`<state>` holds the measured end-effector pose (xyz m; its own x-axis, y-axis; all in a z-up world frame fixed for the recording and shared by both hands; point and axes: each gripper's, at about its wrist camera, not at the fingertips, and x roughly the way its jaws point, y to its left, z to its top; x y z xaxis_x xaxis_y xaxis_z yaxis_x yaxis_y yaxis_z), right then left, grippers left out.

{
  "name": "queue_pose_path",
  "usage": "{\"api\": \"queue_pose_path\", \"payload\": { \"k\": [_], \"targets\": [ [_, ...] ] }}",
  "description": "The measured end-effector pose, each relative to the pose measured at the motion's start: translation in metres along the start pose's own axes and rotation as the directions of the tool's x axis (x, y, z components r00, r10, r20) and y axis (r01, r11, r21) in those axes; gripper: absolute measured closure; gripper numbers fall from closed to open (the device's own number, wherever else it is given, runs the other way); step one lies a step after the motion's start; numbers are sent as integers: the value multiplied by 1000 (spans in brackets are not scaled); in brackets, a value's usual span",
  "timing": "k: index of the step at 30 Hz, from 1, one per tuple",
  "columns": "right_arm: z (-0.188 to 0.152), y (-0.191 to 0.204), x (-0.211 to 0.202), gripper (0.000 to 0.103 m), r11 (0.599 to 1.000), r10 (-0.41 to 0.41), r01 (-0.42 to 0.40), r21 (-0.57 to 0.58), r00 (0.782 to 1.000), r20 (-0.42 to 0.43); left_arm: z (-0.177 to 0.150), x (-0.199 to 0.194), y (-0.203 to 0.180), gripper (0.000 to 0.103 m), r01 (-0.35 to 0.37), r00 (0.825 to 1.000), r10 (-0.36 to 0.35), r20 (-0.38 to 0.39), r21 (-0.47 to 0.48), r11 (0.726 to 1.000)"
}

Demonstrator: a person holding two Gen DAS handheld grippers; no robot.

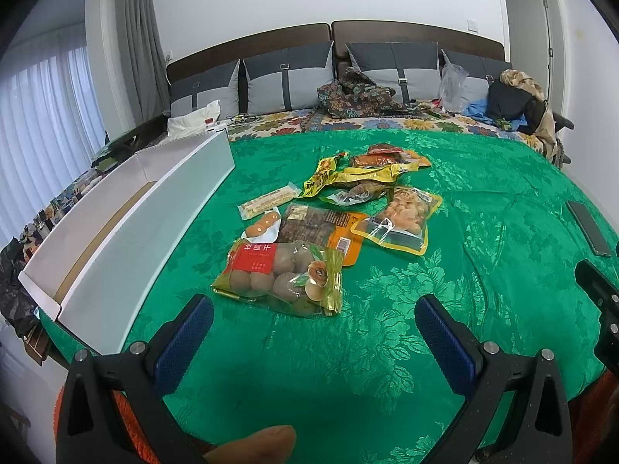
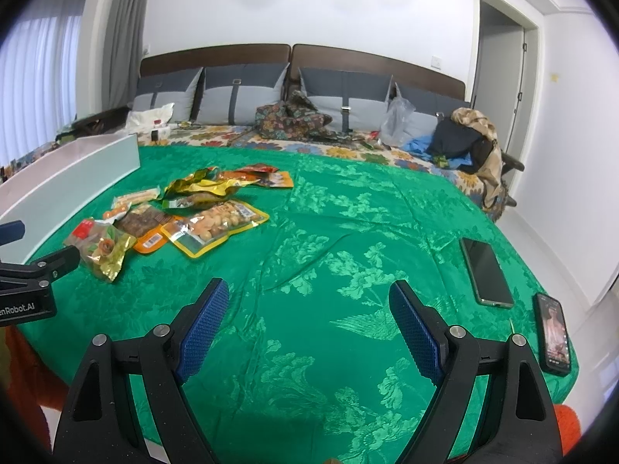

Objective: Organize snacks

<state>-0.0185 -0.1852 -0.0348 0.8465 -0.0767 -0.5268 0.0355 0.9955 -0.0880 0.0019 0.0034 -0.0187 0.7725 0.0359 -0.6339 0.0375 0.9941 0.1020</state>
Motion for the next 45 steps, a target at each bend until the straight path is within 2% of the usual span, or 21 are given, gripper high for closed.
{"api": "queue_pose_path", "payload": {
  "k": [45],
  "targets": [
    [-3,5,1,15,1000,3,-3,-1,1000,-4,-5,6,1,0,-3,999,3,-34,11,1000]
  ]
}}
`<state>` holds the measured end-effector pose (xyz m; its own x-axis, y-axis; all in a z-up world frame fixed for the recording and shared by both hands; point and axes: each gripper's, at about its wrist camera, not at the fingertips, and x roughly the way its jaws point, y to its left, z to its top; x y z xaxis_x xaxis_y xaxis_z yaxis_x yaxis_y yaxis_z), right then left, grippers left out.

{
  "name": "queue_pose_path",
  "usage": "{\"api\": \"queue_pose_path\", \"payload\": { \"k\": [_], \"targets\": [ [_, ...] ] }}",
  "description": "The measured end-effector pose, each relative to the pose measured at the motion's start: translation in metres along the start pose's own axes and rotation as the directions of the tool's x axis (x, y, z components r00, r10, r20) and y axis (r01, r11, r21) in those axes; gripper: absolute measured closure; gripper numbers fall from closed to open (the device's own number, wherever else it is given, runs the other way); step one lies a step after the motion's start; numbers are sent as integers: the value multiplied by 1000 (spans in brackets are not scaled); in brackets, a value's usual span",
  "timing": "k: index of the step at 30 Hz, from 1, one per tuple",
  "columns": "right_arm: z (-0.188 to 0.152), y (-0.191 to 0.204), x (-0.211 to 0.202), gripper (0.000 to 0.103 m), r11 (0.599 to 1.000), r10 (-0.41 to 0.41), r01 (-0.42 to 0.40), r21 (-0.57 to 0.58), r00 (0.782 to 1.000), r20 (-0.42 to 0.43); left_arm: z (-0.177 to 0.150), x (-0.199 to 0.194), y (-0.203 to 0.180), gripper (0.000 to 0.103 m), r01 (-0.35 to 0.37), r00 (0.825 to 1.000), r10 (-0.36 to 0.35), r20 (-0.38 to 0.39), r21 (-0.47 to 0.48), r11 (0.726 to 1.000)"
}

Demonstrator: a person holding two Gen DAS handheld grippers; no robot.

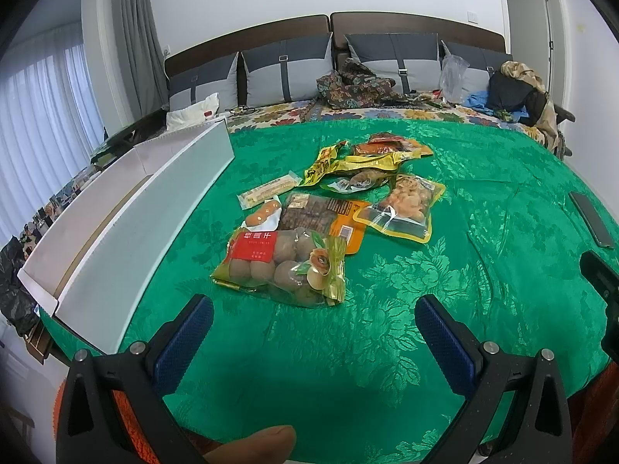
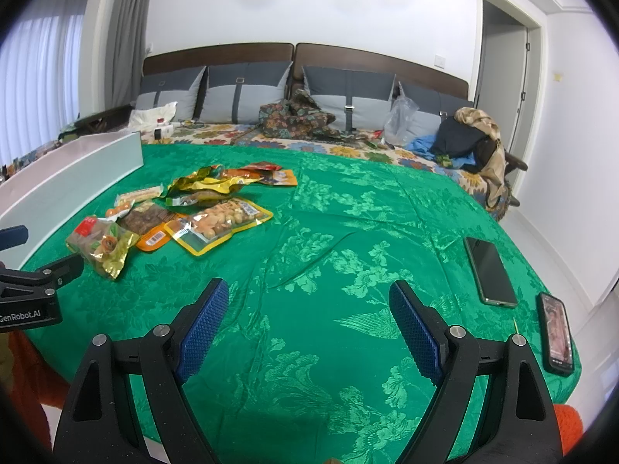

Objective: Organize snacks

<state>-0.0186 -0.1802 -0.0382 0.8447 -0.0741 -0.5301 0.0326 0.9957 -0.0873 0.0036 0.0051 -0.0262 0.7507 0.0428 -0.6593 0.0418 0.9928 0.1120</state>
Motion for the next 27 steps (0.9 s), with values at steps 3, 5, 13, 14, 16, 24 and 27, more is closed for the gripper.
{"api": "queue_pose_path", "payload": {
  "k": [3,5,13,14,16,24,27],
  "targets": [
    [0,0,0,15,1000,0,0,1,1000,0,0,0,0,0,0,1000,0,1,0,1000],
    [0,0,0,15,1000,0,0,0,1000,0,0,0,0,0,0,1000,0,1,0,1000],
    [-2,2,2,15,1000,3,-3,-2,1000,-2,-2,1,1,0,-1,1000,1,-2,-3,1000],
    [-1,2,2,15,1000,3,-3,-1,1000,-1,-2,1,1,0,-1,1000,1,-3,-3,1000],
    [-2,3,2,15,1000,3,-3,-2,1000,-1,-2,2,2,0,-1,1000,1,-2,-3,1000],
    [-1,2,2,15,1000,3,-3,-1,1000,-2,-2,2,3,0,-2,1000,2,-3,-4,1000],
    [-1,1,2,15,1000,3,-3,-1,1000,-1,-2,3,4,0,-1,1000,1,-2,-6,1000]
  ]
}}
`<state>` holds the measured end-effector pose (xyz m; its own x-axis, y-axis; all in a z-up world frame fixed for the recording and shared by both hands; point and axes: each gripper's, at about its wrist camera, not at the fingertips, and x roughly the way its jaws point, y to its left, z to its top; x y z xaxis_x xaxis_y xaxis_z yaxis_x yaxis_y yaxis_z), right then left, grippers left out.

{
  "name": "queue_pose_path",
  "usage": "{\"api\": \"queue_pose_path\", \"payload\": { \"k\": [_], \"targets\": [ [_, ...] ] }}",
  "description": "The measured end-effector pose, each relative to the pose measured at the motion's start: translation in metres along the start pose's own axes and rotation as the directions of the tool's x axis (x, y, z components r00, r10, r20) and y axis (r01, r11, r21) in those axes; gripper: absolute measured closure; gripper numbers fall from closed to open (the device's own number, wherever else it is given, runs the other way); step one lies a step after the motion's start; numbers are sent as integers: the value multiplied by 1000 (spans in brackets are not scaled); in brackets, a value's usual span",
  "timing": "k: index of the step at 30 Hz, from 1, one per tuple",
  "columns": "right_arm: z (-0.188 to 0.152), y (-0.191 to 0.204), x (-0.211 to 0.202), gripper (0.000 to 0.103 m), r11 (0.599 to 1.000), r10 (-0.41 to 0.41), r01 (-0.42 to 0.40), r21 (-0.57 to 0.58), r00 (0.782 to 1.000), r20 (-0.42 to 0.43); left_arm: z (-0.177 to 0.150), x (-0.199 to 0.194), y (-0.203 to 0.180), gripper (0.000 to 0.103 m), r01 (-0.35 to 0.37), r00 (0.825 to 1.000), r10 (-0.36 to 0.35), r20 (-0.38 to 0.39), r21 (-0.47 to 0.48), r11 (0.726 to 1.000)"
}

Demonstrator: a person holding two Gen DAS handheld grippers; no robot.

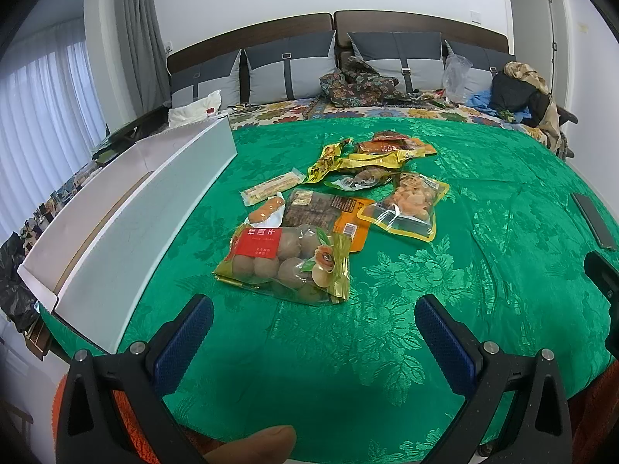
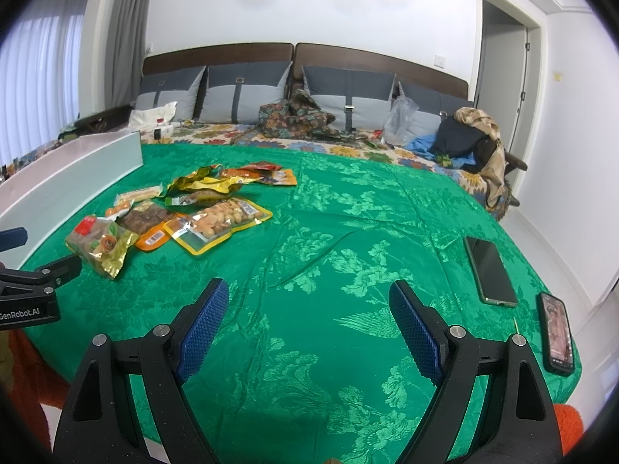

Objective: Organize snacks

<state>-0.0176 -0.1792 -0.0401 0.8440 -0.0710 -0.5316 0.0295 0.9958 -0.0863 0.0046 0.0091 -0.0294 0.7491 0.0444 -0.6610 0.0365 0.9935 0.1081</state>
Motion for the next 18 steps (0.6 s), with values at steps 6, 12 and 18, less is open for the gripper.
{"api": "queue_pose_path", "payload": {
  "k": [6,12,18],
  "targets": [
    [-1,1,1,15,1000,2,-2,-2,1000,-6,-2,6,3,0,-3,1000,3,-16,-3,1000],
    [-4,-3,7,15,1000,7,-7,6,999,-42,-11,41,11,0,3,987,-8,-160,-31,1000],
    [-8,-7,14,15,1000,11,-10,18,997,-77,-19,82,25,0,-5,961,-19,-276,-84,996]
  ]
}}
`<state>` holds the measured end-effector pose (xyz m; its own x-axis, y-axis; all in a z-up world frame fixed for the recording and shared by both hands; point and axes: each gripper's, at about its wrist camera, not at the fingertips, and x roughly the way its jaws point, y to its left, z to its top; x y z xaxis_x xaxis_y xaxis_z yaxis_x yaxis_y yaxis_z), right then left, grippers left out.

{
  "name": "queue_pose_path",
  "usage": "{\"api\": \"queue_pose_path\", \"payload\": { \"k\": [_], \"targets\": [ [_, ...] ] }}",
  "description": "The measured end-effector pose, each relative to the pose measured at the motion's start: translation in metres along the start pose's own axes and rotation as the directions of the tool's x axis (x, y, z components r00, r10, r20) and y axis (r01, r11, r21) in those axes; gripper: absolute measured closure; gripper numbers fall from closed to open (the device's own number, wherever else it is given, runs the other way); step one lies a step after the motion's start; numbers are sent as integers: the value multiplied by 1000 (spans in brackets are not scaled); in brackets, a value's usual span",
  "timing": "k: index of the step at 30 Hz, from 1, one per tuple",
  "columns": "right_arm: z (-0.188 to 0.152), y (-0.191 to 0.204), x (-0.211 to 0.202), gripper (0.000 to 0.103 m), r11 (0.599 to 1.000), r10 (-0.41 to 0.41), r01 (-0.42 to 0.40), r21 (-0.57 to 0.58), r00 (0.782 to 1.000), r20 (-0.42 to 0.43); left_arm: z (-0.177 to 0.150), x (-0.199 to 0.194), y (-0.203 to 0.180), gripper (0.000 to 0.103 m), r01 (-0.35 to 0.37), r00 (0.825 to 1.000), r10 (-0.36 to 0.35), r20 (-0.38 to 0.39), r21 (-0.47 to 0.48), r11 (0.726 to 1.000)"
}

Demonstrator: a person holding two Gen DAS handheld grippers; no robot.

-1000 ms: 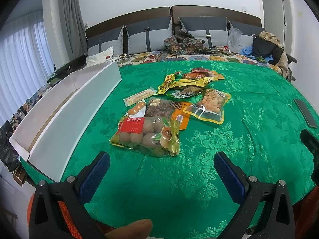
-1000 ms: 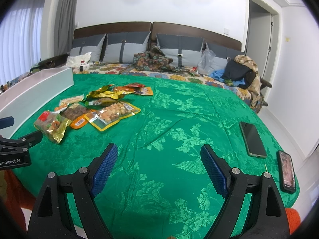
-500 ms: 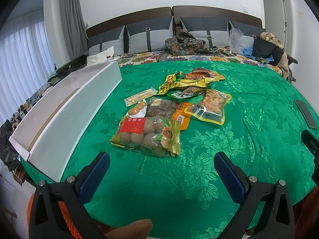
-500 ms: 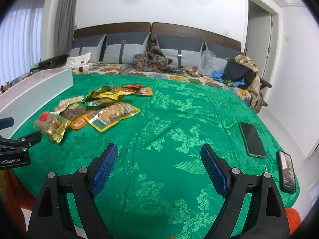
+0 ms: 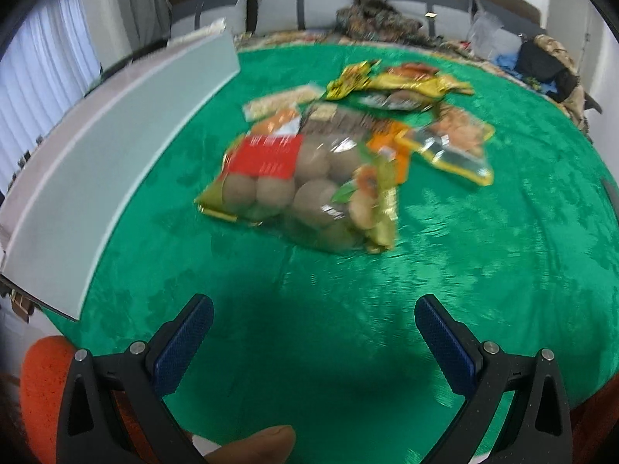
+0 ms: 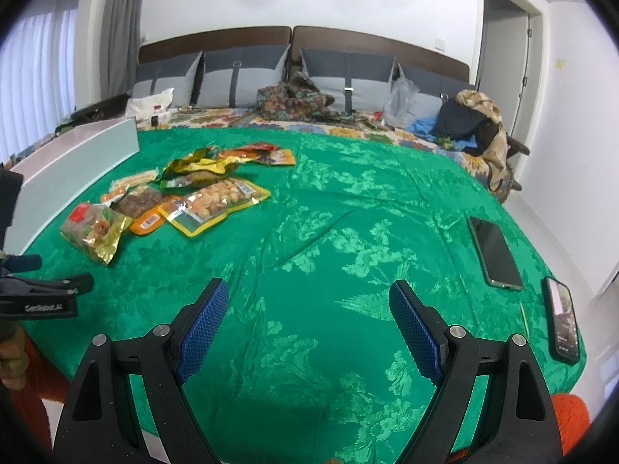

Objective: Organize snacks
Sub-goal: 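Move the left tool toward the clear longan bag with the red label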

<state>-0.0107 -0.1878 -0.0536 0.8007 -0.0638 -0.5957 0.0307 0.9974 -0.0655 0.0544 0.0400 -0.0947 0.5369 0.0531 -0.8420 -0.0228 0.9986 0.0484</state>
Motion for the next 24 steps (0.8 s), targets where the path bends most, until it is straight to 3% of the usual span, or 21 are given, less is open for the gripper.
{"api": "queue_pose_path", "payload": {
  "k": [8,14,24],
  "targets": [
    [-8,-2,11,15,1000,12,-12,4,999,-50,0,22,8,0,-5,998,4,-59,-18,1000],
    [-18,-3,26,15,999,31,-30,15,992,-122,2,25,14,0,34,997,-37,-68,-50,998],
    [-34,-7,52,15,999,43,-35,40,974,-221,-2,24,15,0,40,998,-42,-53,-41,998]
  ]
}}
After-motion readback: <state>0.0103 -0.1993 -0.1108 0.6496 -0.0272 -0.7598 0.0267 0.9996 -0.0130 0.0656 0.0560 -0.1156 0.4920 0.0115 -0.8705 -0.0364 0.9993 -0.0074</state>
